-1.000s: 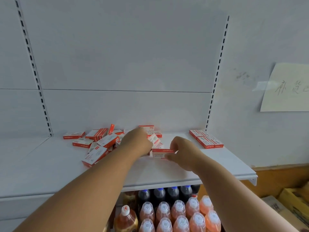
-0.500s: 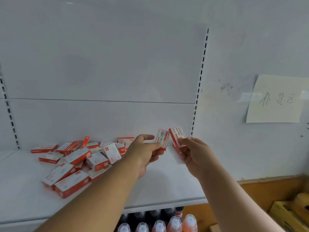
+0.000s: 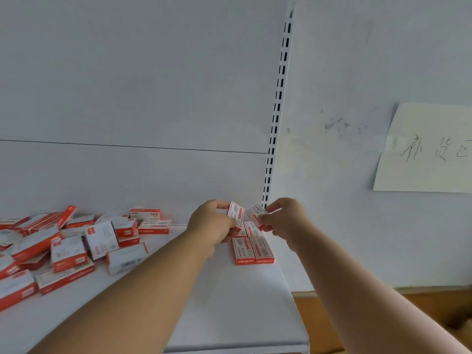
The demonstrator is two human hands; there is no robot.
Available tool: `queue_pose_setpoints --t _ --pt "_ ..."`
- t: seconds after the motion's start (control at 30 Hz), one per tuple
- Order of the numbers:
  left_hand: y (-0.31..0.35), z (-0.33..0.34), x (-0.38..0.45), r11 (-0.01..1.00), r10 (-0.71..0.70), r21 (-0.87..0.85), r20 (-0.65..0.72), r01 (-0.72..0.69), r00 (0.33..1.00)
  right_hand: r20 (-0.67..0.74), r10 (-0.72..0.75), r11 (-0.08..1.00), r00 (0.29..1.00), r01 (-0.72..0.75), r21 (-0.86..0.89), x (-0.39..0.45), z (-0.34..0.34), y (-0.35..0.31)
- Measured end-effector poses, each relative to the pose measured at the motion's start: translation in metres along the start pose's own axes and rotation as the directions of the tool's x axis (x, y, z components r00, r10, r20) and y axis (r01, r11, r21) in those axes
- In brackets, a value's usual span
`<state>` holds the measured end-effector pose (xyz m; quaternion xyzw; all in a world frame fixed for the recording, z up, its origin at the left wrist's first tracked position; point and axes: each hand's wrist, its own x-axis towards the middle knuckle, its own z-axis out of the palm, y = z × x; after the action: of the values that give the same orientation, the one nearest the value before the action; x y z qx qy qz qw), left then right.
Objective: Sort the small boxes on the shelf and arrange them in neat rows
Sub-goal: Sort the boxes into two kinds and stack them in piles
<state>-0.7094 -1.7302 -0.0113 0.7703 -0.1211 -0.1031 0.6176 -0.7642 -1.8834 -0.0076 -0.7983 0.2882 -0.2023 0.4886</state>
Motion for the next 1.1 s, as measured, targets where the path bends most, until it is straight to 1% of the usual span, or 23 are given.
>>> queue_pose_setpoints --t 0.07,0.17,0.23,0.33,0.47,0.67,0.83,0.93,1.03,1.1 --pt "-0.002 0.004 0.006 0.994 0.026 0.108 -0.039 -0.021 0.999 0.038 -0.021 0.997 0.999 0.024 -0.079 0.009 0.004 0.006" --pt "-0.008 0.006 0.016 0.962 0.056 0.271 -0.071 -0.035 0.996 0.079 -0.081 0.956 0.994 0.100 -0.277 0.018 0.008 0.009" --pt "-0.011 0.005 0.020 0.930 0.061 0.365 -0.056 -0.036 0.997 0.093 -0.117 0.912 0.989 0.144 -0.384 0.020 0.009 0.010" --pt "-0.013 0.005 0.022 0.848 0.055 0.530 -0.029 -0.031 0.998 0.111 -0.156 0.853 0.982 0.190 -0.486 0.022 0.009 0.010" --pt "-0.011 0.011 0.024 0.789 0.059 0.614 -0.043 -0.020 0.997 0.133 -0.169 0.780 0.977 0.215 -0.587 0.027 0.012 0.015" --pt "-0.003 0.018 0.024 0.683 0.073 0.730 -0.023 -0.034 0.997 0.168 -0.197 0.746 0.966 0.259 -0.614 0.025 0.016 0.011" --pt "-0.007 0.009 0.012 0.649 0.199 0.754 -0.039 -0.102 0.979 0.149 -0.273 0.735 0.950 0.306 -0.605 0.009 0.018 0.002" --pt "-0.009 -0.012 0.001 0.631 0.248 0.764 -0.028 -0.139 0.968 0.155 -0.328 0.741 0.932 0.356 -0.570 -0.009 0.028 -0.011" --pt "-0.014 -0.045 -0.007 0.650 0.240 0.744 -0.005 -0.157 0.971 0.168 -0.374 0.746 0.912 0.403 -0.529 -0.031 0.046 -0.026" --pt "-0.018 -0.072 -0.013 0.642 0.247 0.749 0.002 -0.165 0.969 0.173 -0.397 0.742 0.901 0.426 -0.517 -0.046 0.062 -0.037"
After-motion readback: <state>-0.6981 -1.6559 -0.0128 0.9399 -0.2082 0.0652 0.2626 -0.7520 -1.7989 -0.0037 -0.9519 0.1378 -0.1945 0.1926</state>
